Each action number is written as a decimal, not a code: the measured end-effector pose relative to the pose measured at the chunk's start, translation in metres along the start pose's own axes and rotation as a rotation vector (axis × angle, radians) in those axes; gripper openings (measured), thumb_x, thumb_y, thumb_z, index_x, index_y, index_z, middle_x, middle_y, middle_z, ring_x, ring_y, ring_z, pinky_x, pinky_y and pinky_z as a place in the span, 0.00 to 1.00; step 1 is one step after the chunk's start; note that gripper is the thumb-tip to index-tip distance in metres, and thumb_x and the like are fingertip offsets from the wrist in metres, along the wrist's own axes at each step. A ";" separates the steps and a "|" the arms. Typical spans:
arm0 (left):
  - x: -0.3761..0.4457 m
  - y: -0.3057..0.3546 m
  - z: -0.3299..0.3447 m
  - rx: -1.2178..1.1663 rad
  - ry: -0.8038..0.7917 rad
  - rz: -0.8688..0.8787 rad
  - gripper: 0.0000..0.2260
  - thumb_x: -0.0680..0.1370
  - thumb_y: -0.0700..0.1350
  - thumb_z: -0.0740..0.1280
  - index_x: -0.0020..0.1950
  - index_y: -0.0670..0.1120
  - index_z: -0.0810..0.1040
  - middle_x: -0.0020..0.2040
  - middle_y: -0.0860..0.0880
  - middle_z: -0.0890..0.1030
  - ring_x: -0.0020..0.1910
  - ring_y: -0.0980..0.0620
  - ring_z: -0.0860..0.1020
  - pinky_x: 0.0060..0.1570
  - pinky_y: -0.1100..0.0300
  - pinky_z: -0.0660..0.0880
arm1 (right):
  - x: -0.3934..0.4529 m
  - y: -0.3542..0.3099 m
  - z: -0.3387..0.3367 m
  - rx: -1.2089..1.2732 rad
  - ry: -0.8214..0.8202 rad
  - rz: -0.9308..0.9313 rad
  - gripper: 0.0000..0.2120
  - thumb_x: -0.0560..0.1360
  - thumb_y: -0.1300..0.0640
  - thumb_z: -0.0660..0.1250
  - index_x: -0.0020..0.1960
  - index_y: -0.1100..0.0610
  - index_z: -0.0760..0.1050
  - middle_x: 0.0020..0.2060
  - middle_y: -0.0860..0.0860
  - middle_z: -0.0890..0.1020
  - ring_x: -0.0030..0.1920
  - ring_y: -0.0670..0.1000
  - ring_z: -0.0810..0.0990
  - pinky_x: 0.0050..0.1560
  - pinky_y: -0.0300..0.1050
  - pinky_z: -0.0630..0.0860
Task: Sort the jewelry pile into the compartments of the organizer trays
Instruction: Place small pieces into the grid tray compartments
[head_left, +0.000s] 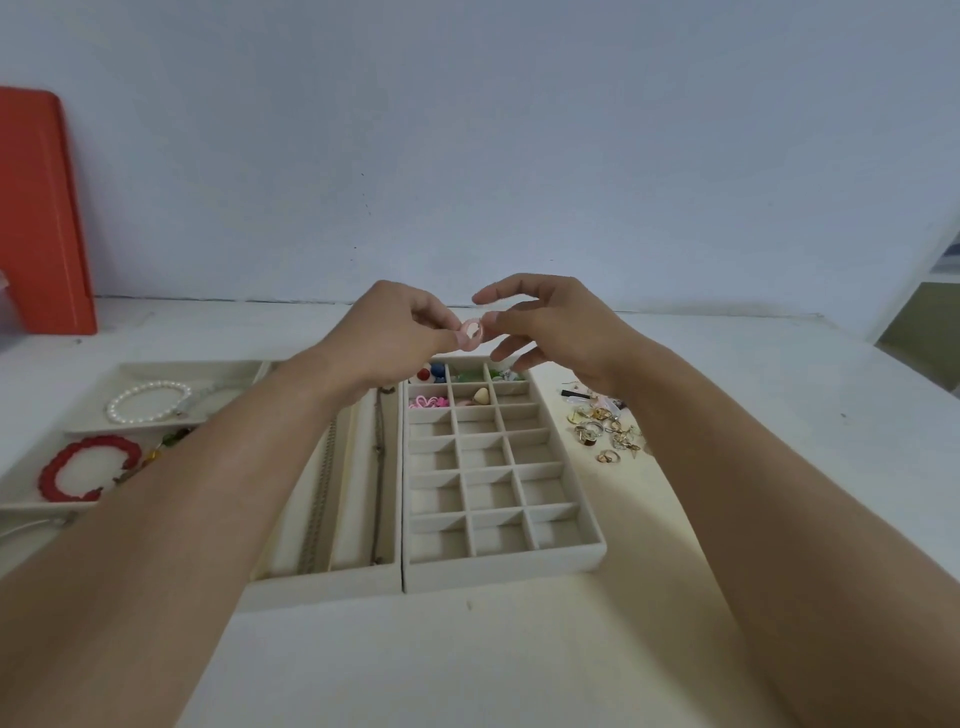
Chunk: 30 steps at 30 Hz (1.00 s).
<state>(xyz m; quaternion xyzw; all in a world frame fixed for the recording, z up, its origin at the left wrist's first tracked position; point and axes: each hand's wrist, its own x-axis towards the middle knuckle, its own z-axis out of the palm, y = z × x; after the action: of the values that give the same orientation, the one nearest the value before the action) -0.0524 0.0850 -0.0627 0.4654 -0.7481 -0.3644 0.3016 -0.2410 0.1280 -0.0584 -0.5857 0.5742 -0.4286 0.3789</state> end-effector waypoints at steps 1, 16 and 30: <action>0.001 -0.001 0.000 -0.009 0.003 -0.004 0.09 0.72 0.52 0.78 0.45 0.48 0.84 0.44 0.50 0.86 0.45 0.51 0.83 0.48 0.53 0.78 | 0.001 0.000 -0.001 -0.053 0.005 -0.002 0.07 0.78 0.61 0.70 0.55 0.57 0.83 0.46 0.55 0.87 0.41 0.51 0.84 0.45 0.47 0.81; 0.002 -0.009 0.007 0.192 -0.099 0.029 0.03 0.73 0.48 0.78 0.43 0.51 0.87 0.41 0.51 0.86 0.46 0.45 0.85 0.54 0.49 0.81 | 0.000 0.009 0.007 -0.529 -0.019 0.039 0.17 0.66 0.36 0.78 0.40 0.50 0.86 0.36 0.54 0.85 0.31 0.46 0.77 0.32 0.39 0.71; 0.003 -0.013 0.012 0.368 -0.138 0.000 0.07 0.74 0.42 0.76 0.51 0.49 0.85 0.43 0.51 0.85 0.44 0.52 0.83 0.49 0.57 0.80 | 0.007 0.021 0.021 -0.587 0.034 0.119 0.13 0.70 0.45 0.78 0.41 0.55 0.87 0.26 0.49 0.75 0.29 0.47 0.70 0.32 0.38 0.68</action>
<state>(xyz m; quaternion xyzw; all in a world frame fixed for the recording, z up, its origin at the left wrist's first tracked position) -0.0567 0.0811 -0.0795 0.4866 -0.8210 -0.2526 0.1595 -0.2289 0.1193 -0.0846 -0.6283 0.7132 -0.2310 0.2081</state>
